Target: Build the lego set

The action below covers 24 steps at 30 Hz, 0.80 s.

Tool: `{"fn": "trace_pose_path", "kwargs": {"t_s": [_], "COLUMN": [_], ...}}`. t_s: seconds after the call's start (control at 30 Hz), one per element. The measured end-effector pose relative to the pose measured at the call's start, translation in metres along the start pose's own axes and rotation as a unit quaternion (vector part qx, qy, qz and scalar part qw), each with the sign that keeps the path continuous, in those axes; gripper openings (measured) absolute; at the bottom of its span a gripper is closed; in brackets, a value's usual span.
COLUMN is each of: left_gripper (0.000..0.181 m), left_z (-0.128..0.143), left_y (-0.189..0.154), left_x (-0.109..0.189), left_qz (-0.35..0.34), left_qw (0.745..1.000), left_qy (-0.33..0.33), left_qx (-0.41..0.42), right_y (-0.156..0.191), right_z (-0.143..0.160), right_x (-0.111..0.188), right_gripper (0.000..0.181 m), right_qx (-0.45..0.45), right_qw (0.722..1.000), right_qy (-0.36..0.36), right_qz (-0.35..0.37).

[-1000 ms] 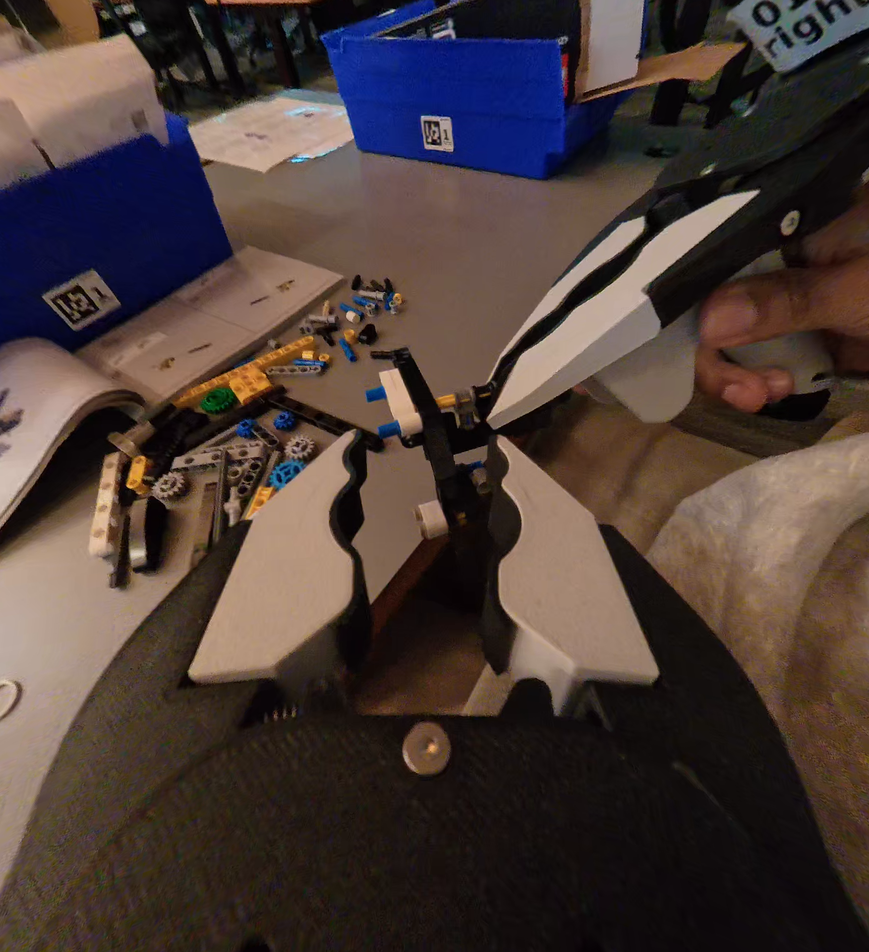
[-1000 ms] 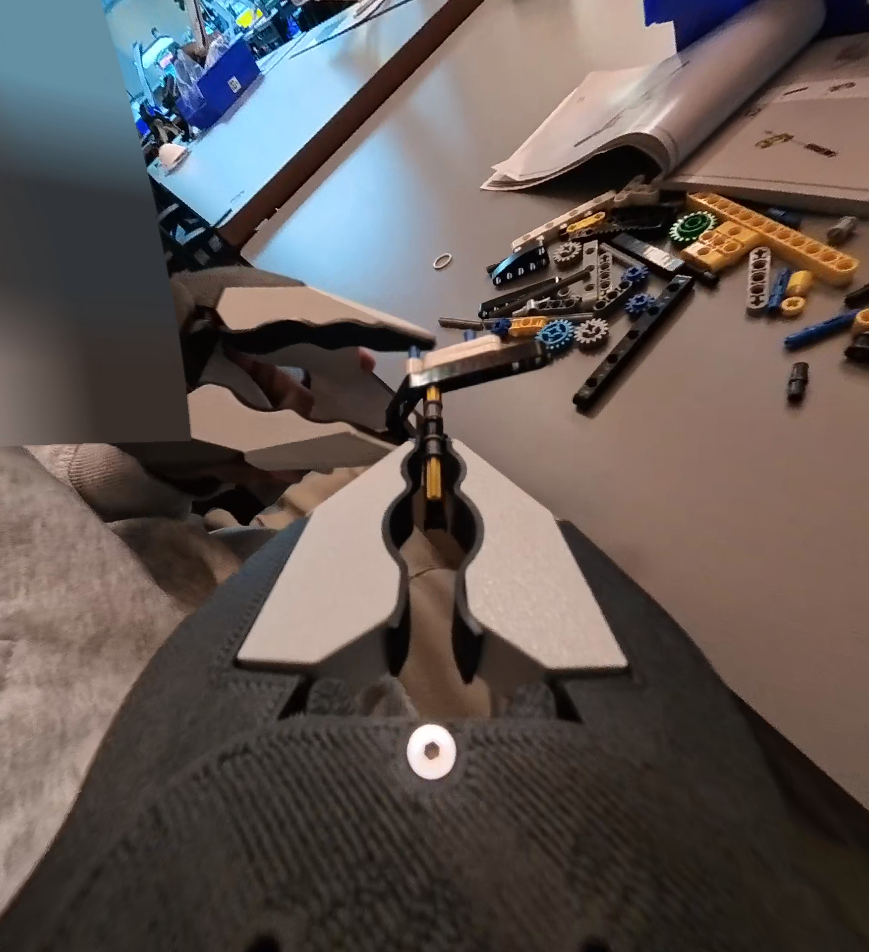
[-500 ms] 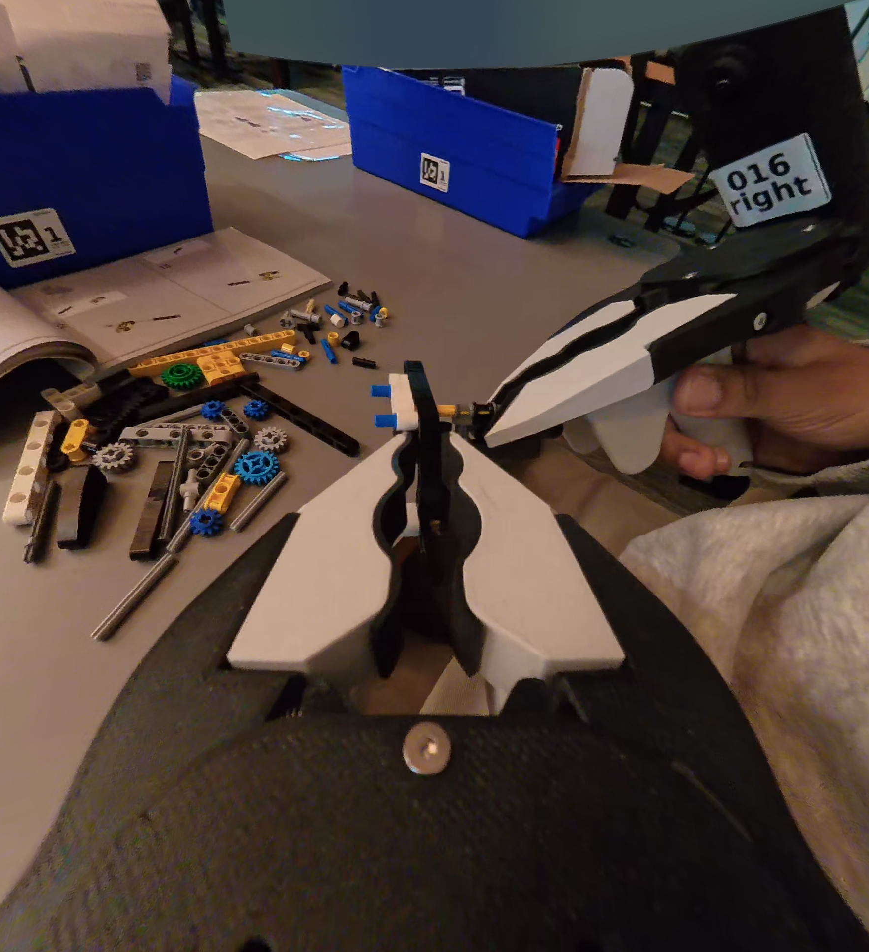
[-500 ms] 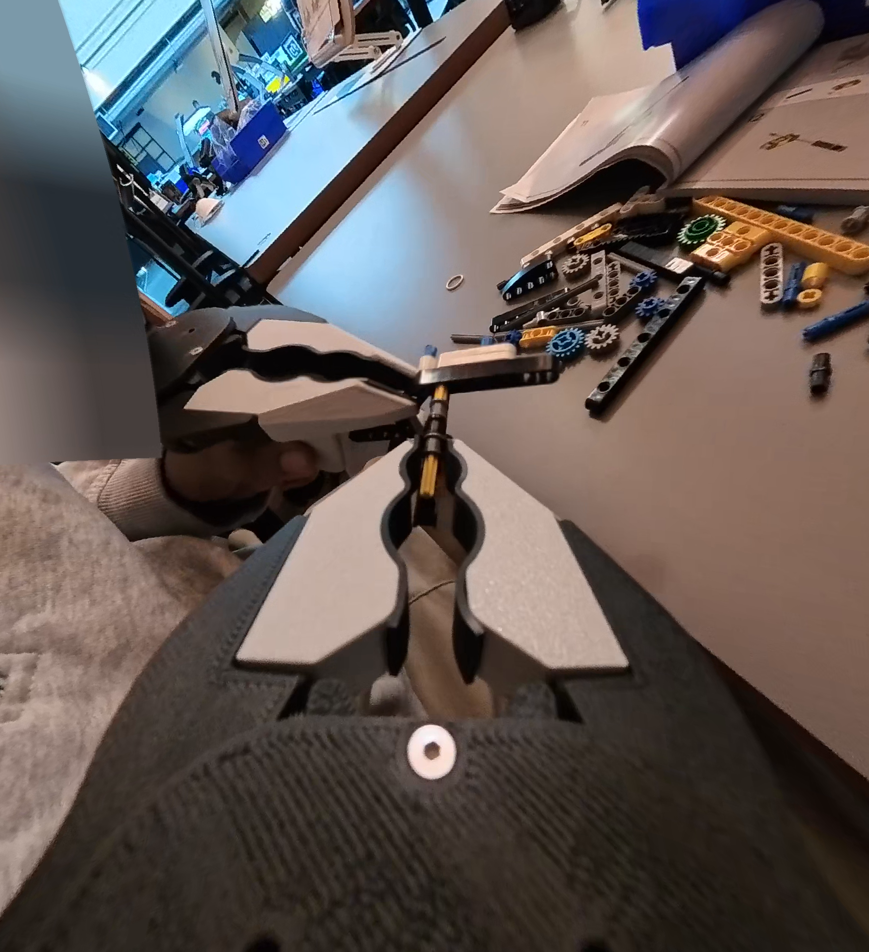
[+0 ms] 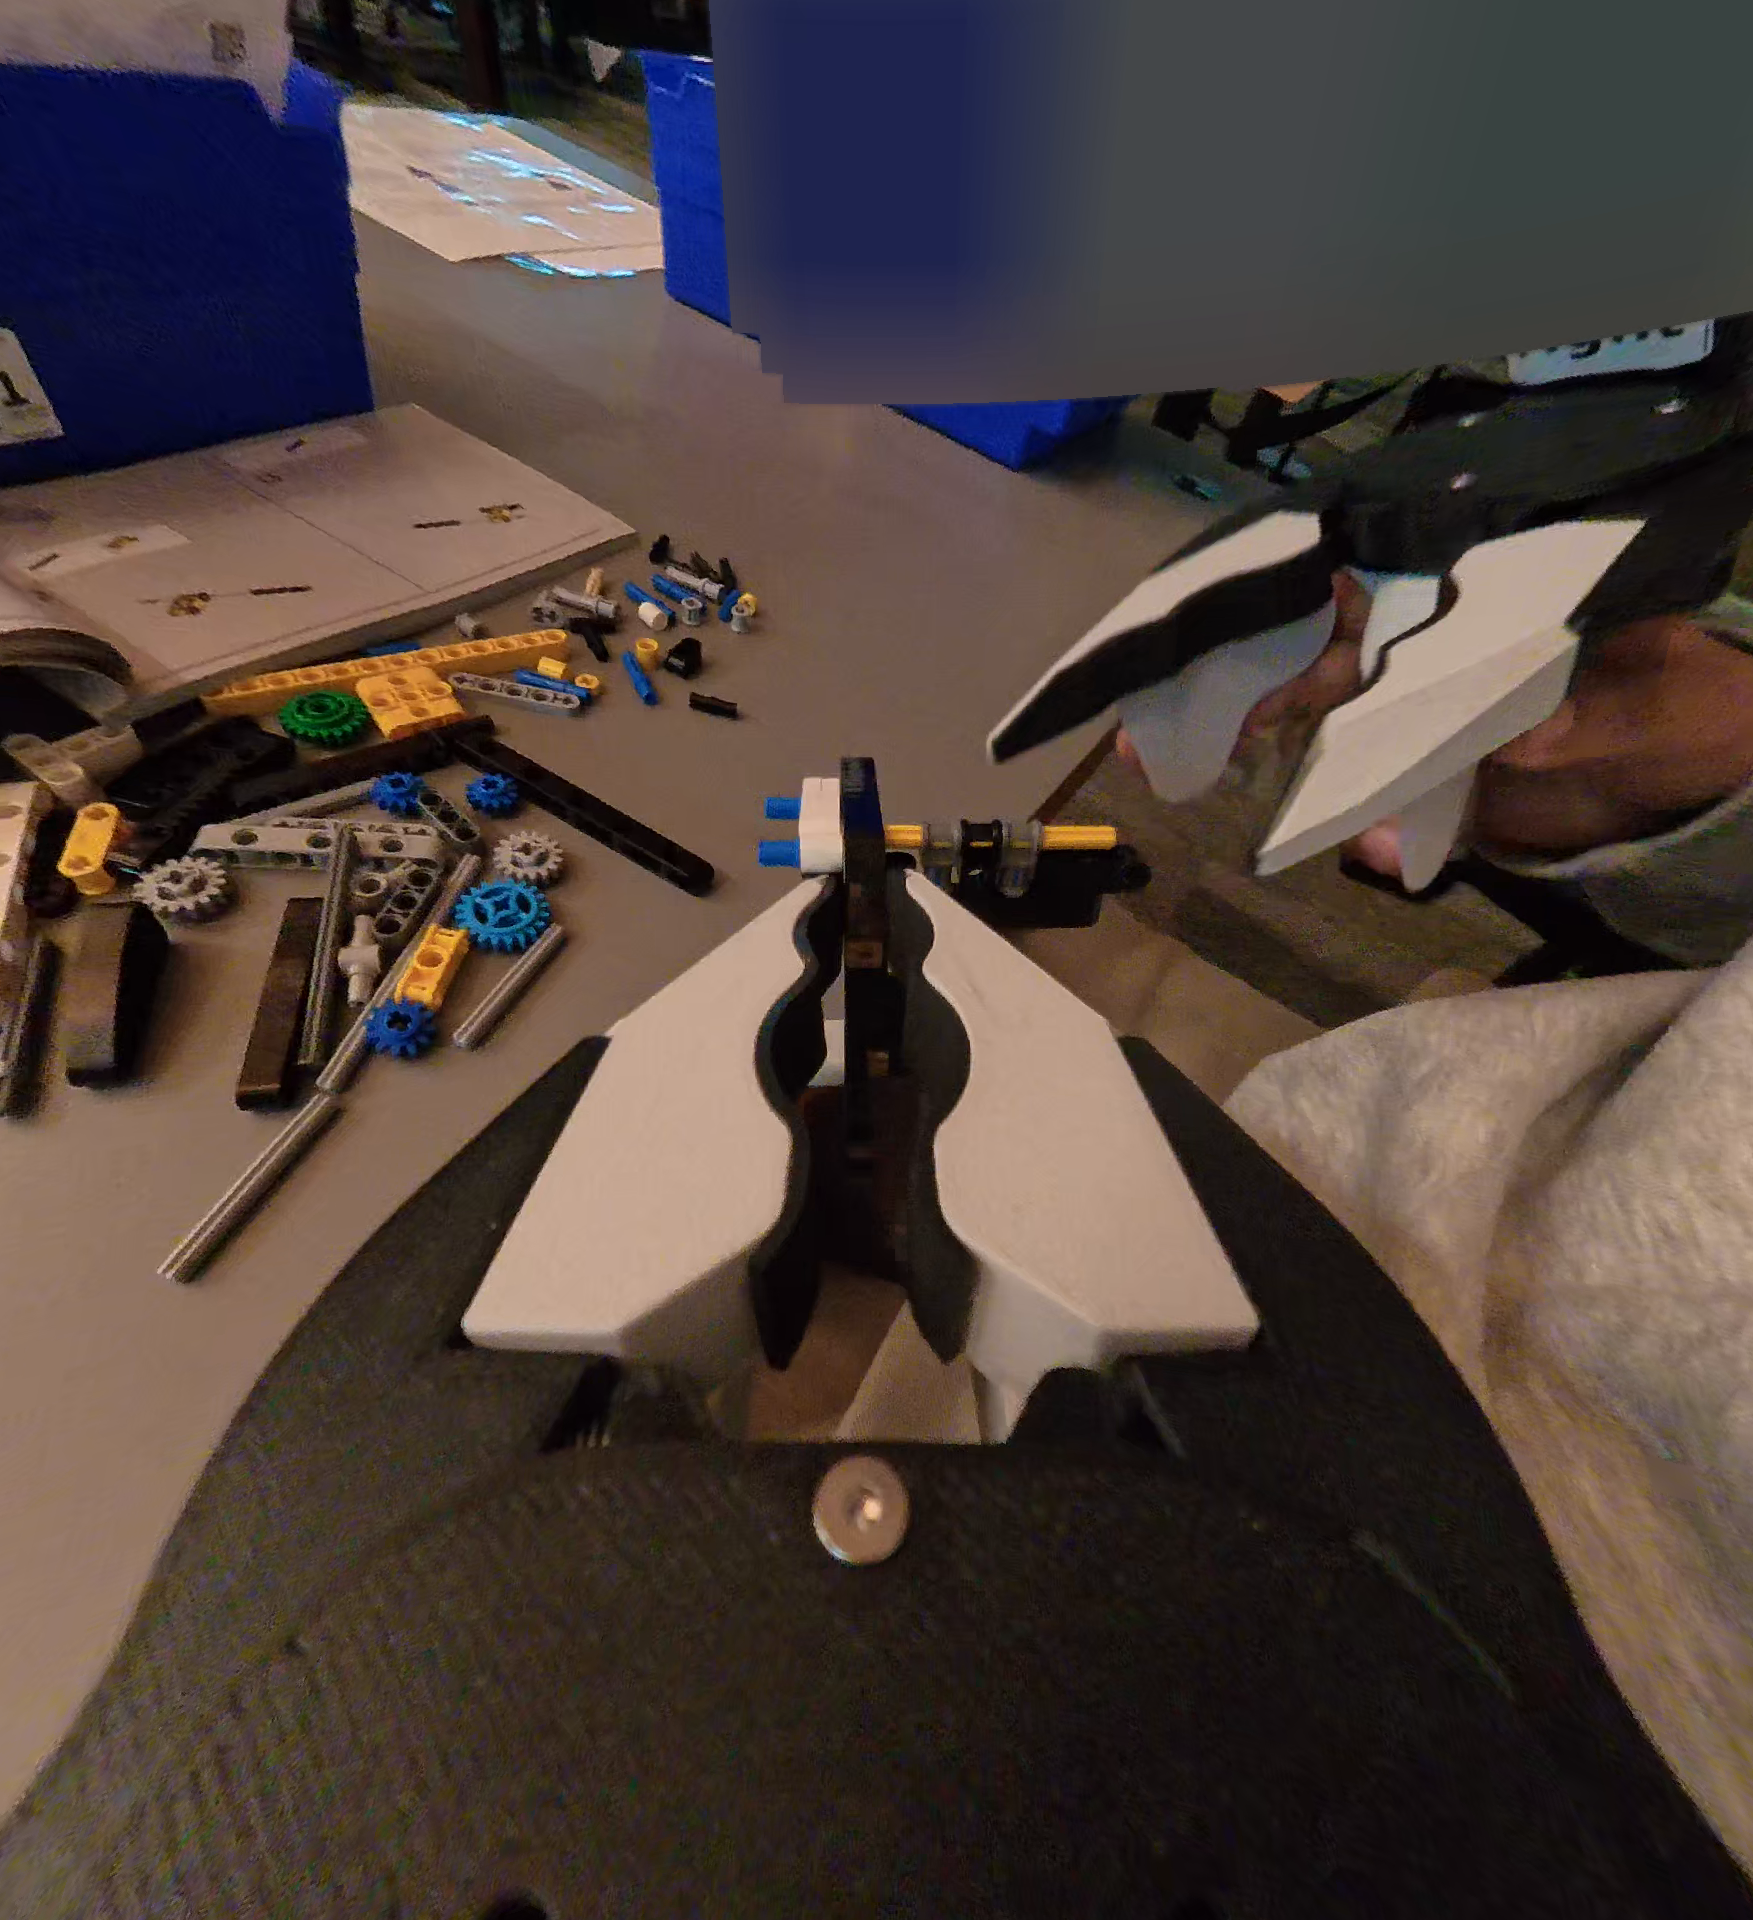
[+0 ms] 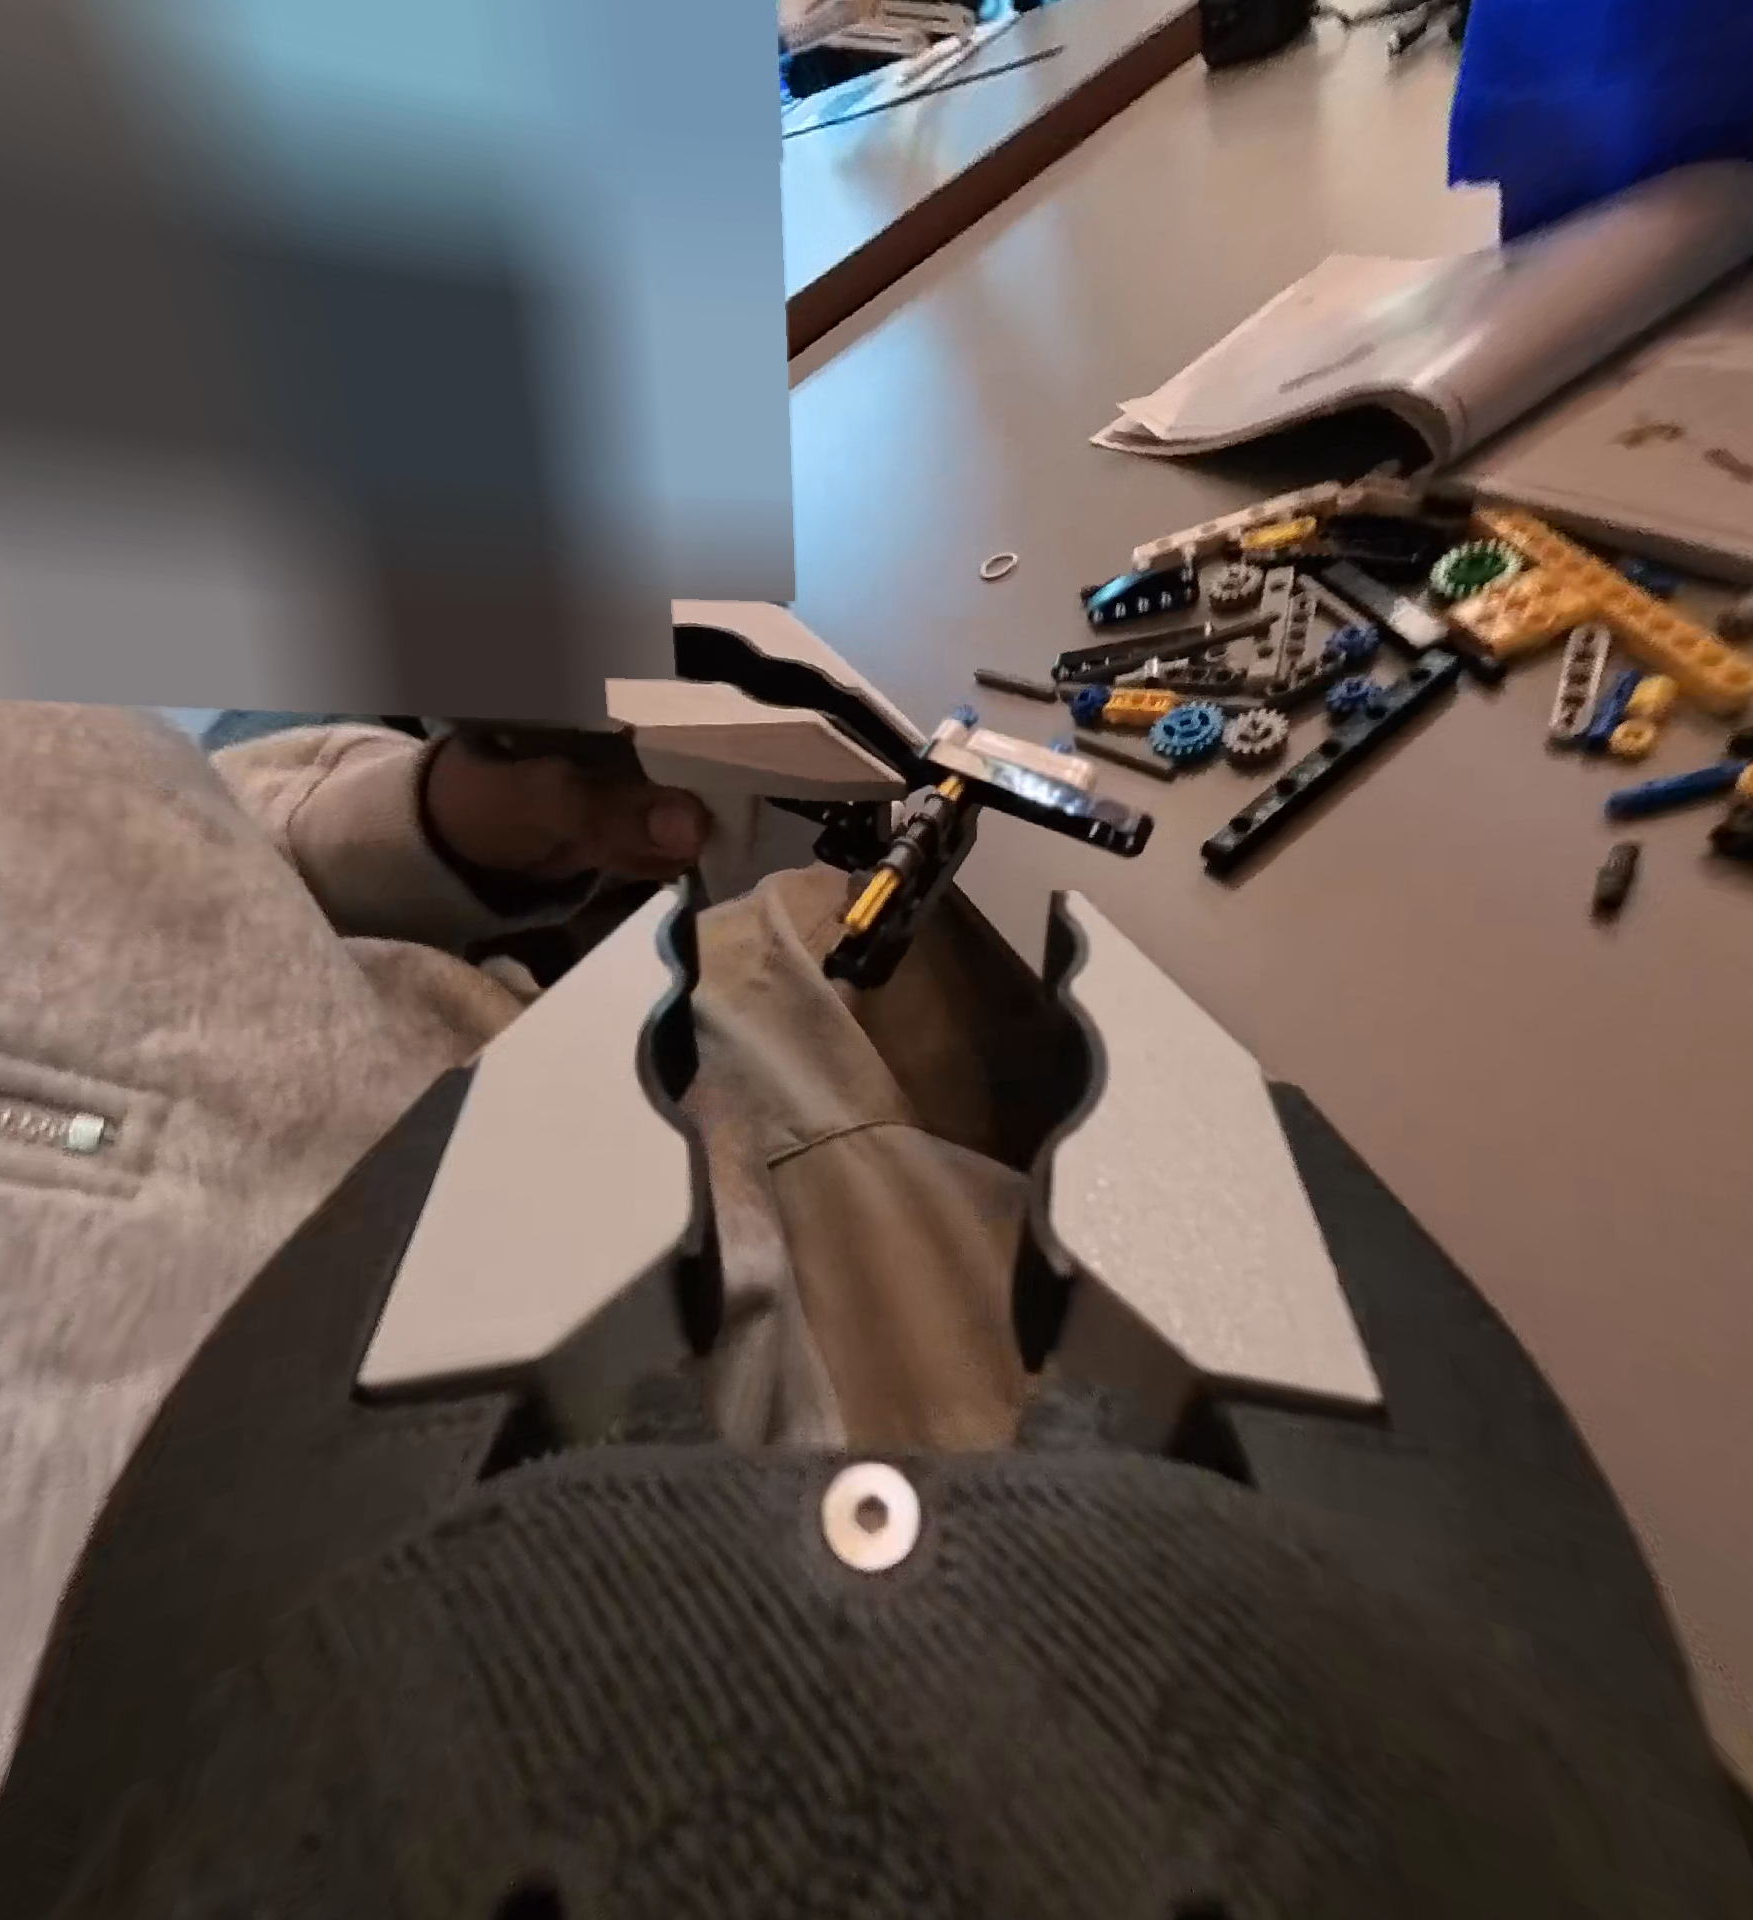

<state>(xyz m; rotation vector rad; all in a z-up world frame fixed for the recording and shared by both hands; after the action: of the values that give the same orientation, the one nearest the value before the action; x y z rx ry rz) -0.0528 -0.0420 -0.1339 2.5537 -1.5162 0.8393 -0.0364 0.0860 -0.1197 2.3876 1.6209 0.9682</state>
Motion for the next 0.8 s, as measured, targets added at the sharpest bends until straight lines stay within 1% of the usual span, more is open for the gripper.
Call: {"fn": "trace_pose_path", "kwargs": {"t_s": [0.07, 0.13, 0.2, 0.27, 0.37, 0.47, 0.63, 0.73, 0.8], "left_gripper": [0.007, 0.006, 0.006, 0.006, 0.006, 0.006, 0.006, 0.006, 0.006], "left_z": [0.000, 0.001, 0.001, 0.000, 0.001, 0.002, 0.004, 0.005, 0.006], "left_y": [0.000, -0.003, -0.009, -0.016, -0.028, -0.036, -0.041, -0.040, -0.038], "left_x": [0.000, -0.001, -0.004, -0.007, -0.010, -0.011, -0.010, -0.010, -0.010], "left_qz": [0.029, 0.060, 0.091, 0.113, 0.126, 0.131, 0.144, 0.156, 0.155], "left_qw": [1.000, 0.998, 0.995, 0.991, 0.986, 0.982, 0.981, 0.982, 0.982], "left_qy": [0.005, 0.015, 0.027, 0.038, 0.049, 0.051, 0.044, 0.038, 0.039], "left_qx": [0.002, -0.007, -0.028, -0.055, -0.099, -0.125, -0.120, -0.105, -0.101], "right_y": [0.001, 0.004, 0.007, 0.010, 0.014, 0.013, 0.014, 0.015, 0.016], "right_z": [-0.006, -0.012, -0.015, -0.016, -0.014, -0.010, -0.002, 0.001, 0.002], "right_x": [0.013, 0.023, 0.026, 0.023, 0.017, 0.009, 0.002, 0.000, -0.001], "right_gripper": [0.072, 0.078, 0.082, 0.081, 0.077, 0.079, 0.077, 0.078, 0.075], "right_qx": [0.075, 0.179, 0.266, 0.311, 0.327, 0.324, 0.325, 0.332, 0.332], "right_qw": [0.997, 0.983, 0.961, 0.941, 0.920, 0.904, 0.890, 0.886, 0.887], "right_qy": [0.004, 0.028, 0.076, 0.128, 0.197, 0.253, 0.289, 0.298, 0.297], "right_qz": [0.004, 0.007, 0.002, -0.026, -0.088, -0.119, -0.133, -0.127, -0.124]}}
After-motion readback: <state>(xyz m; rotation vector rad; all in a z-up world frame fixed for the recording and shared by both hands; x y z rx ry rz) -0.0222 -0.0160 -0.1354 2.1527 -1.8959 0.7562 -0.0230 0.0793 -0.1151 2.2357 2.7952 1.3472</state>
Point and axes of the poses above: each gripper's, where its closed fingertips meet, x back along the fingers, z out of its underside, y = z × x across the jaws, the point moved 6 cm from there along x, back along the fingers, and after that the axes turned 10 degrees about y, right-handed, at the moved point
